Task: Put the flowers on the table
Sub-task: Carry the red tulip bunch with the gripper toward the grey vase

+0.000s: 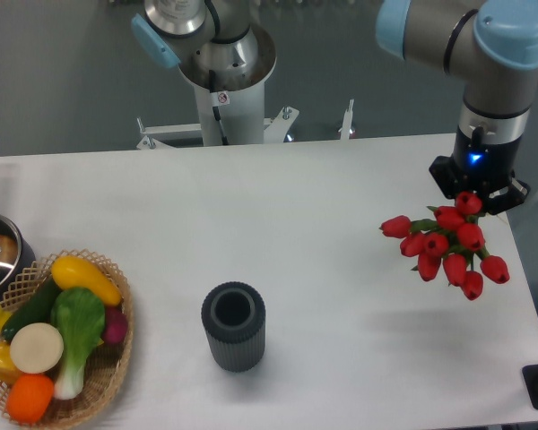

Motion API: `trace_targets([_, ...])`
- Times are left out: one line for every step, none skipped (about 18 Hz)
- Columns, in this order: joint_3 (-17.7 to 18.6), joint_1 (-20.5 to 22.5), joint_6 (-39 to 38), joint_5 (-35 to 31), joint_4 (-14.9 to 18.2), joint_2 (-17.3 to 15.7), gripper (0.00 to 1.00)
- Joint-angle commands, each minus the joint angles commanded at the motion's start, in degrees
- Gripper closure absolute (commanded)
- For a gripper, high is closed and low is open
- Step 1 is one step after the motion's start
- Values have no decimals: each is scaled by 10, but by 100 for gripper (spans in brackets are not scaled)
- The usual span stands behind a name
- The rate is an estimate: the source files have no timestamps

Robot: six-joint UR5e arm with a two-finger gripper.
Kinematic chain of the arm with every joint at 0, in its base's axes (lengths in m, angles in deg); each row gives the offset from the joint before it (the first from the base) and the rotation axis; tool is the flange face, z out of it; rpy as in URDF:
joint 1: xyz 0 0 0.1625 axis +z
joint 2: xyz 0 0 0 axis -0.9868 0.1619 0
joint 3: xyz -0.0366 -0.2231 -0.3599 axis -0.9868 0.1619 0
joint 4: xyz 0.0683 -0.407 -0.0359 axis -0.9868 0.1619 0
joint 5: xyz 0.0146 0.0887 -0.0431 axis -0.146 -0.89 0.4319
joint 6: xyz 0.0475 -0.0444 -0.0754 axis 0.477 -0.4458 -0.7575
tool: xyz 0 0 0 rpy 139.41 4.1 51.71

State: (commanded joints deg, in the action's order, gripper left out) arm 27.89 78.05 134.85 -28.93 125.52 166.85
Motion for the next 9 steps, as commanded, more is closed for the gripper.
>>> trace_targets([4,0,-2,-1,0,1,100])
trace_targets([8,-1,-4,-1,-1,0,99])
trace_targets([11,-2,-8,-1,-1,1,99])
trace_targets([13,-5,-10,-1,-1,1,99])
trace_targets([16,-8,-13,-2,0,1,99])
trace_targets([21,-9,-17,-4,0,1,99])
trace_targets([25,-9,-17,-9,0,0,99])
trace_targets([28,-10,-17,-9,9,0,99])
trace_targets([30,-11,-17,-10,21,0,99])
